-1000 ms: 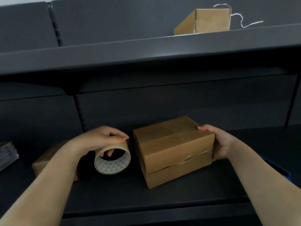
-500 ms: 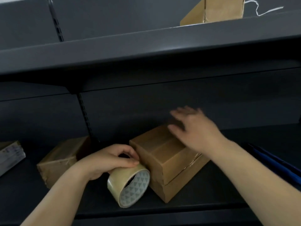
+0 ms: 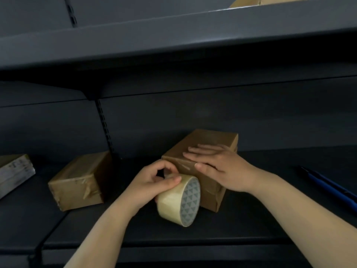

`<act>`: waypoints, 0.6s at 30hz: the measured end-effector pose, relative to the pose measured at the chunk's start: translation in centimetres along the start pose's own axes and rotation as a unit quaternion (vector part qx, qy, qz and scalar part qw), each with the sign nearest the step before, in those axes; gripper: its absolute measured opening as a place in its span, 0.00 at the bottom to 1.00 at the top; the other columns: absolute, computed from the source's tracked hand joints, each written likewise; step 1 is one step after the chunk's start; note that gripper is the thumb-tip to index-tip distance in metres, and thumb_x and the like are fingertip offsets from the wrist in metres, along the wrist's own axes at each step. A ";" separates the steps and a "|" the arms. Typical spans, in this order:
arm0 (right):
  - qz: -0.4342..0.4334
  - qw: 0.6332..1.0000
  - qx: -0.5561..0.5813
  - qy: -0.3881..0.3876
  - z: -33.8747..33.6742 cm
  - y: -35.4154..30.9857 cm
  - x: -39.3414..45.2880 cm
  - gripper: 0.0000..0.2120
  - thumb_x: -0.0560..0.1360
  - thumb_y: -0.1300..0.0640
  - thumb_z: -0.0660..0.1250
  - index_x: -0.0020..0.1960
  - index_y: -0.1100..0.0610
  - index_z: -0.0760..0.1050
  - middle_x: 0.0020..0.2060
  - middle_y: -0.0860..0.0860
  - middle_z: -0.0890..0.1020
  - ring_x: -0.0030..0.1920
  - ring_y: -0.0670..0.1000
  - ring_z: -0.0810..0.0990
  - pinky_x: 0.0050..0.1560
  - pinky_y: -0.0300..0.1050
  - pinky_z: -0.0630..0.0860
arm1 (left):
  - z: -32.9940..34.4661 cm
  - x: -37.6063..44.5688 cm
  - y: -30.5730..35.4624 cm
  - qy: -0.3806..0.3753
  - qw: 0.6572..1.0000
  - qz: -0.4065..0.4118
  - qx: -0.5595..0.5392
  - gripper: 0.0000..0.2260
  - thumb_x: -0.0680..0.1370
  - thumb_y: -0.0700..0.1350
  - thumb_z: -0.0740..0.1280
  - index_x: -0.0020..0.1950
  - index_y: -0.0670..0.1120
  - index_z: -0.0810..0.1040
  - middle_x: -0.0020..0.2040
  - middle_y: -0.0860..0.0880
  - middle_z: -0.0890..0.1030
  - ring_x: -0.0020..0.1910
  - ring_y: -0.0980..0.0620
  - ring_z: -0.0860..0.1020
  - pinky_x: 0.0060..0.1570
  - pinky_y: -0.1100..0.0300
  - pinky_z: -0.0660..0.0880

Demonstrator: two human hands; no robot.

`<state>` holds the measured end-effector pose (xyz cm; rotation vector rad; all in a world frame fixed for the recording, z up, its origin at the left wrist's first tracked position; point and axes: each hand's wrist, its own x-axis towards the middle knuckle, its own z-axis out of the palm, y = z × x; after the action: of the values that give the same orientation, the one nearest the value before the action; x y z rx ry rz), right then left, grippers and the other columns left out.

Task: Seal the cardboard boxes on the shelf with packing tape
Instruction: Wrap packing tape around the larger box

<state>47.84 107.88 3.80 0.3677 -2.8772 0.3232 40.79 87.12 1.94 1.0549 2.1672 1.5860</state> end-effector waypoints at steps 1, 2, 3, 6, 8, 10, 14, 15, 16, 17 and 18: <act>-0.007 1.000 0.018 0.008 0.1 0.5 0.1 0.34 0.67 0.30 0.34 0.71 0.37 0.54 0.73 0.39 0.59 0.74 0.43 0.52 0.72 0.46 0.47 | 0.2 -0.1 -0.2 0.001 1.000 0.003 -0.014 0.19 0.60 0.59 0.72 0.45 0.50 0.79 0.46 0.43 0.80 0.40 0.47 0.79 0.42 0.49 0.76; -0.015 0.999 0.031 0.015 0.3 0.9 0.2 0.33 0.67 0.29 0.33 0.69 0.35 0.53 0.72 0.38 0.59 0.73 0.43 0.52 0.72 0.45 0.47 | 0.3 -0.2 -0.5 0.002 1.000 0.005 -0.025 0.21 0.59 0.58 0.73 0.47 0.49 0.79 0.46 0.42 0.81 0.42 0.44 0.79 0.43 0.45 0.75; -0.021 0.999 0.038 0.020 0.4 1.3 0.3 0.33 0.67 0.27 0.33 0.68 0.34 0.53 0.71 0.36 0.59 0.73 0.42 0.52 0.72 0.44 0.47 | 0.4 -0.3 -0.8 0.000 0.999 0.006 -0.037 0.23 0.59 0.58 0.74 0.49 0.49 0.79 0.47 0.44 0.81 0.43 0.42 0.78 0.44 0.44 0.74; -0.035 0.997 0.058 0.033 0.8 2.3 0.8 0.29 0.69 0.27 0.38 0.67 0.34 0.55 0.68 0.35 0.60 0.71 0.40 0.54 0.71 0.41 0.47 | 1.0 -0.3 -1.2 -0.020 0.997 0.004 -0.071 0.24 0.60 0.55 0.73 0.52 0.48 0.76 0.46 0.54 0.81 0.40 0.46 0.76 0.35 0.57 0.72; -0.050 0.994 0.083 0.041 0.8 3.0 1.0 0.27 0.71 0.29 0.41 0.66 0.35 0.58 0.69 0.37 0.62 0.72 0.41 0.56 0.71 0.41 0.48 | 1.3 0.0 -0.9 -0.024 0.997 -0.007 -0.075 0.25 0.59 0.55 0.72 0.53 0.48 0.74 0.46 0.55 0.80 0.42 0.50 0.77 0.37 0.59 0.74; -0.052 0.993 0.099 0.030 0.7 3.7 1.2 0.23 0.73 0.31 0.45 0.66 0.34 0.59 0.69 0.39 0.64 0.72 0.41 0.57 0.72 0.43 0.49 | 1.5 0.6 -0.4 -0.028 0.998 -0.022 -0.054 0.27 0.58 0.57 0.72 0.53 0.50 0.72 0.48 0.55 0.80 0.44 0.56 0.79 0.42 0.56 0.75; -0.037 0.990 0.134 0.009 0.4 4.8 1.8 0.18 0.77 0.42 0.52 0.66 0.38 0.61 0.70 0.42 0.64 0.72 0.43 0.58 0.74 0.47 0.51 | 2.2 1.7 0.6 -0.022 0.999 -0.028 0.039 0.28 0.56 0.66 0.72 0.50 0.56 0.68 0.50 0.55 0.80 0.46 0.56 0.78 0.42 0.58 0.74; -0.036 0.990 0.138 0.005 0.3 4.9 1.9 0.18 0.77 0.42 0.51 0.66 0.38 0.61 0.70 0.42 0.64 0.73 0.43 0.58 0.74 0.48 0.51 | 2.4 1.8 0.8 -0.017 0.998 -0.029 0.052 0.29 0.56 0.67 0.72 0.50 0.57 0.67 0.50 0.55 0.80 0.44 0.57 0.78 0.40 0.61 0.72; -0.036 0.990 0.139 0.001 0.2 5.0 2.0 0.18 0.76 0.42 0.51 0.66 0.38 0.61 0.70 0.42 0.64 0.73 0.44 0.58 0.74 0.47 0.51 | 2.7 1.9 0.9 -0.015 0.998 -0.032 0.057 0.31 0.56 0.68 0.73 0.51 0.58 0.65 0.49 0.54 0.80 0.41 0.60 0.78 0.36 0.64 0.70; -0.035 0.990 0.140 -0.005 0.0 5.0 2.1 0.18 0.76 0.43 0.51 0.66 0.38 0.61 0.70 0.42 0.64 0.73 0.44 0.57 0.74 0.47 0.51 | 3.0 1.9 1.0 -0.016 0.998 -0.036 0.053 0.31 0.56 0.68 0.72 0.52 0.59 0.64 0.46 0.54 0.80 0.36 0.62 0.77 0.33 0.67 0.69; -0.034 0.989 0.142 -0.010 -0.1 5.0 2.1 0.18 0.76 0.43 0.51 0.66 0.38 0.60 0.69 0.41 0.64 0.73 0.44 0.57 0.74 0.46 0.51 | 3.2 1.9 1.1 -0.016 0.998 -0.038 0.046 0.30 0.57 0.67 0.70 0.52 0.59 0.62 0.44 0.53 0.80 0.32 0.64 0.76 0.30 0.69 0.68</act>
<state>44.54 112.20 3.42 0.5173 -2.8322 0.7239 41.78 90.83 2.12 1.0045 2.2511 1.4389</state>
